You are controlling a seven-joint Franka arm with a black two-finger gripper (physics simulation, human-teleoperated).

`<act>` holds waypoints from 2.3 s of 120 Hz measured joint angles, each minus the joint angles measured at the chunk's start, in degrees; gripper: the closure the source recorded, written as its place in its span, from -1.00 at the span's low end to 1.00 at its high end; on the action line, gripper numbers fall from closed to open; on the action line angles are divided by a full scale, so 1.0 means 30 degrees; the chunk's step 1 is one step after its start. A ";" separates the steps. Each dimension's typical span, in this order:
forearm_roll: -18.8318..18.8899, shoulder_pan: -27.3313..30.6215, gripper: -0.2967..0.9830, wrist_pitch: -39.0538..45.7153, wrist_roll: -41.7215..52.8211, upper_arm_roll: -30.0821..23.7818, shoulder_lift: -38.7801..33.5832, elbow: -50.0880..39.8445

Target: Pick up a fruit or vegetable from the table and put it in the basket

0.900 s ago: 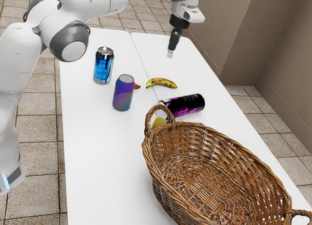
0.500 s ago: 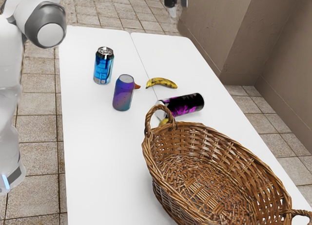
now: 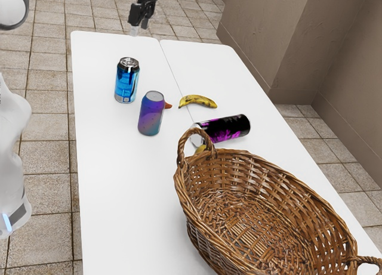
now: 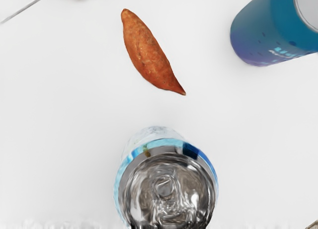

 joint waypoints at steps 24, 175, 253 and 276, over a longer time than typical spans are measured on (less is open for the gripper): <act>-0.1592 -0.0362 -0.53 0.1151 -0.0345 0.0314 0.2601 -0.0641; -0.3649 -0.0762 -0.54 0.6040 -0.0398 0.0304 0.6181 -0.4765; -0.4112 -0.1112 -0.54 0.6664 -0.0270 0.0042 0.6803 -0.5119; -0.4233 -0.1299 -0.54 0.6719 -0.0252 0.0012 0.6888 -0.5119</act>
